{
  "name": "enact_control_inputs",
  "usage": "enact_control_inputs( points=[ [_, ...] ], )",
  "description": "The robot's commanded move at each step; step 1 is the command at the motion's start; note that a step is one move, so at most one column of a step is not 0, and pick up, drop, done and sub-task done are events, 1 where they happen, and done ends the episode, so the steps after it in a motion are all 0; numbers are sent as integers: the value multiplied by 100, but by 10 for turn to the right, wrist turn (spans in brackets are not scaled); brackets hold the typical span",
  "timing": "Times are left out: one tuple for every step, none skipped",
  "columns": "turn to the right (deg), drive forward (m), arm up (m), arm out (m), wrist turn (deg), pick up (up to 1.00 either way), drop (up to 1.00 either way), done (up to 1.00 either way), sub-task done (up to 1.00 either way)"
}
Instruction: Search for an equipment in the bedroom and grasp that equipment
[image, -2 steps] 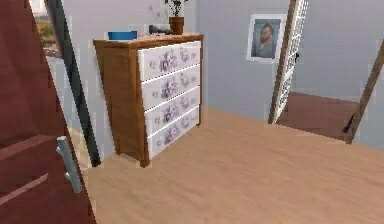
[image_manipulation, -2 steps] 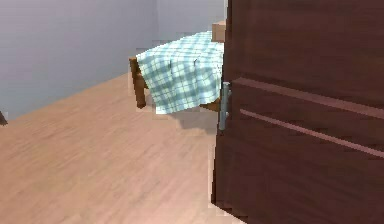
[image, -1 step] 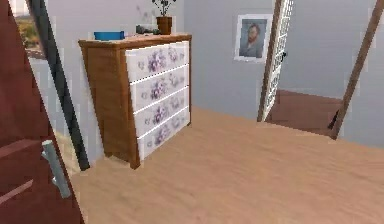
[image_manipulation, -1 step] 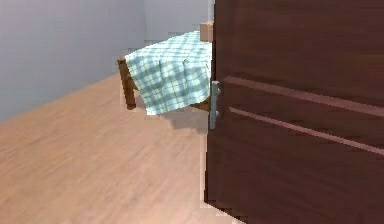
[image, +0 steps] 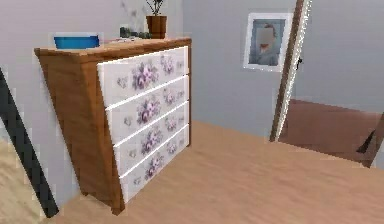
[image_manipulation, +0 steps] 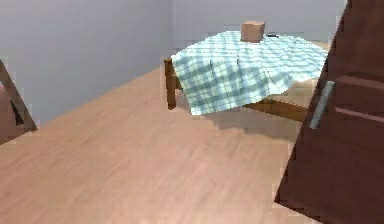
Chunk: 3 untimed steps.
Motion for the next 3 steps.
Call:
enact_control_inputs(
  points=[
    [-270,0,0,0,0,0,0,0,0],
    [0,40,0,0,0,0,0,0,0],
    [-420,0,0,0,0,0,0,0,0]
  ],
)
